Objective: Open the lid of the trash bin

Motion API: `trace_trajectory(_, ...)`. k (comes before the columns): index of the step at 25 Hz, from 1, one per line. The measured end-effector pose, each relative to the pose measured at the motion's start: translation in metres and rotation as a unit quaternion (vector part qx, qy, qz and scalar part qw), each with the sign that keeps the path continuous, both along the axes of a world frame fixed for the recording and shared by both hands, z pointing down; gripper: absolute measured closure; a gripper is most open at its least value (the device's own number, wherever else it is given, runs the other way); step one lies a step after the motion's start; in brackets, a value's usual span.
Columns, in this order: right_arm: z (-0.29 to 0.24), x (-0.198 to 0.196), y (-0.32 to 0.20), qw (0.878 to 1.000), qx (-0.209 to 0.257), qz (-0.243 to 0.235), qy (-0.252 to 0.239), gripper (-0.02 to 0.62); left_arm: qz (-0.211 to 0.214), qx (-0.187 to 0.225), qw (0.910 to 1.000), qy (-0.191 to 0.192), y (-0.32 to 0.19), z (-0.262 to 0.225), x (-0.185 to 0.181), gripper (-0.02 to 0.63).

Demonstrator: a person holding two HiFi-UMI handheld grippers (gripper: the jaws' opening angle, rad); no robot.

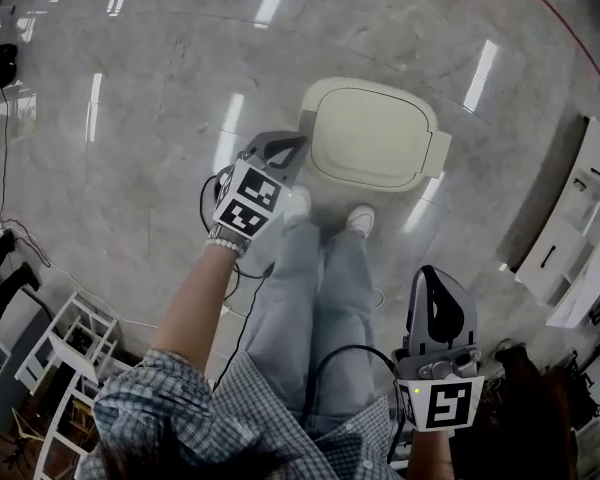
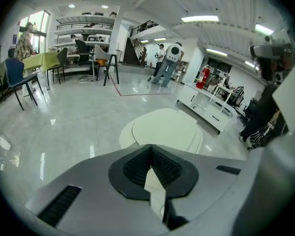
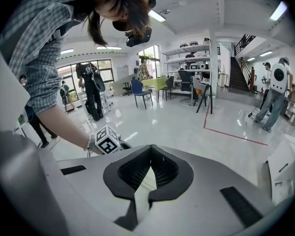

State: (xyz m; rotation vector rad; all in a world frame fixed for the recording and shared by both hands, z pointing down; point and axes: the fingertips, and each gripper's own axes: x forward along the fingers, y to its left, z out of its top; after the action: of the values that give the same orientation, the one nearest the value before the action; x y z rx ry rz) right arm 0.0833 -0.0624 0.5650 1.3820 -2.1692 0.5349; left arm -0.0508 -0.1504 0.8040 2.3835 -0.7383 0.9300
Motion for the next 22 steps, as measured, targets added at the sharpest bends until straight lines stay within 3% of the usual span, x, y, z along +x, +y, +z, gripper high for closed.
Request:
trace_trajectory(4,0.001,0.002,-0.003,1.0,0.001,0.009,-0.001,0.577,-0.006,-0.018,0.9994,-0.03,0.0,0.025,-0.004,0.601)
trace_trajectory(9,-0.003,-0.005,-0.006,1.0,0.007,0.02,-0.009,0.577,-0.056,-0.064,0.9962,-0.018,-0.005,0.042,-0.007,0.601)
trace_trajectory(17,-0.004,-0.009,-0.001,1.0,0.007,0.022,-0.01,0.577,-0.048,-0.088,0.9946,-0.026,-0.002,0.053,-0.007,0.601)
trace_trajectory(22,-0.004,-0.007,0.003,1.0,0.007,0.027,-0.013,0.577,-0.021,-0.085,0.9955,-0.038,-0.001,0.056,-0.006,0.601)
